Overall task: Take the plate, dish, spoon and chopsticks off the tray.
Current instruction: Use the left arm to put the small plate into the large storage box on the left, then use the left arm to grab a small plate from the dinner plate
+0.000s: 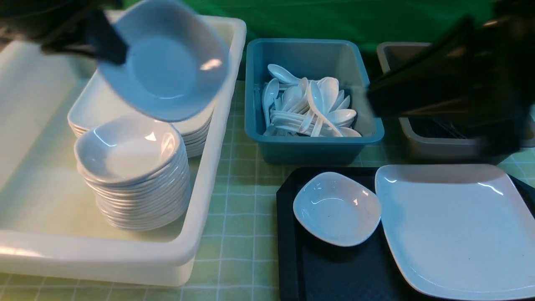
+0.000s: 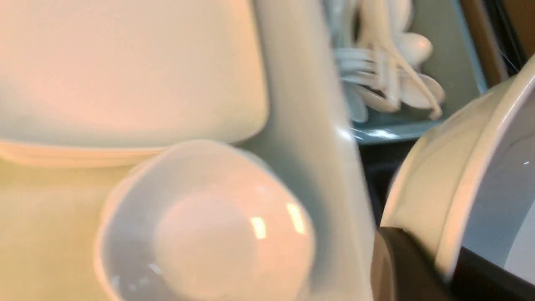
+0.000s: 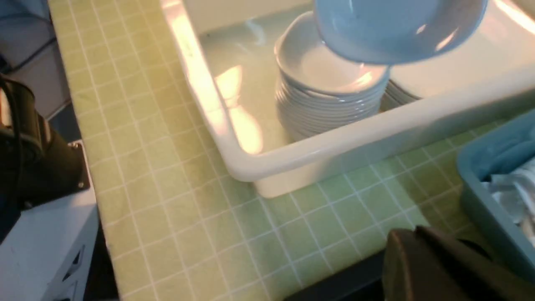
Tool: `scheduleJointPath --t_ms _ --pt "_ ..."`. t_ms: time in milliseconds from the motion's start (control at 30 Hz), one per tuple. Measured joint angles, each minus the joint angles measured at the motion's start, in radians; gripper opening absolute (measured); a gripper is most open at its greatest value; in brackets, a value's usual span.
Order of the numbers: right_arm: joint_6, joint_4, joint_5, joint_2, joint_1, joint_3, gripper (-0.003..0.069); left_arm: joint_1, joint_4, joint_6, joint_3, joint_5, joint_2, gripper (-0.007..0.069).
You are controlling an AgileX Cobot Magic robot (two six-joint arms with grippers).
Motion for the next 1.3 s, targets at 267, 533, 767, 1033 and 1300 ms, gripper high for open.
scheduleJointPath --t_ms 267,533,767,1033,1300 --pt "0.027 -0.016 -0.005 0.238 0.108 -0.182 0.0001 0.166 -0.123 0.010 0.253 -0.184 0.007 0.0008" --pt "0.049 -0.017 0.005 0.272 0.116 -0.241 0.0001 0.166 -0.115 0.010 0.332 -0.156 0.030 0.0094" --pt "0.148 -0.183 0.044 0.268 0.119 -0.242 0.0001 0.166 0.004 -0.008 0.274 -0.041 0.002 0.0374" --pt "0.352 -0.591 0.173 0.194 0.075 -0.226 0.0001 0.071 0.085 -0.074 0.140 0.040 -0.134 0.0364" --pt "0.411 -0.629 0.183 0.041 -0.214 0.022 0.0001 -0.531 0.119 -0.050 0.130 -0.019 -0.043 0.0000"
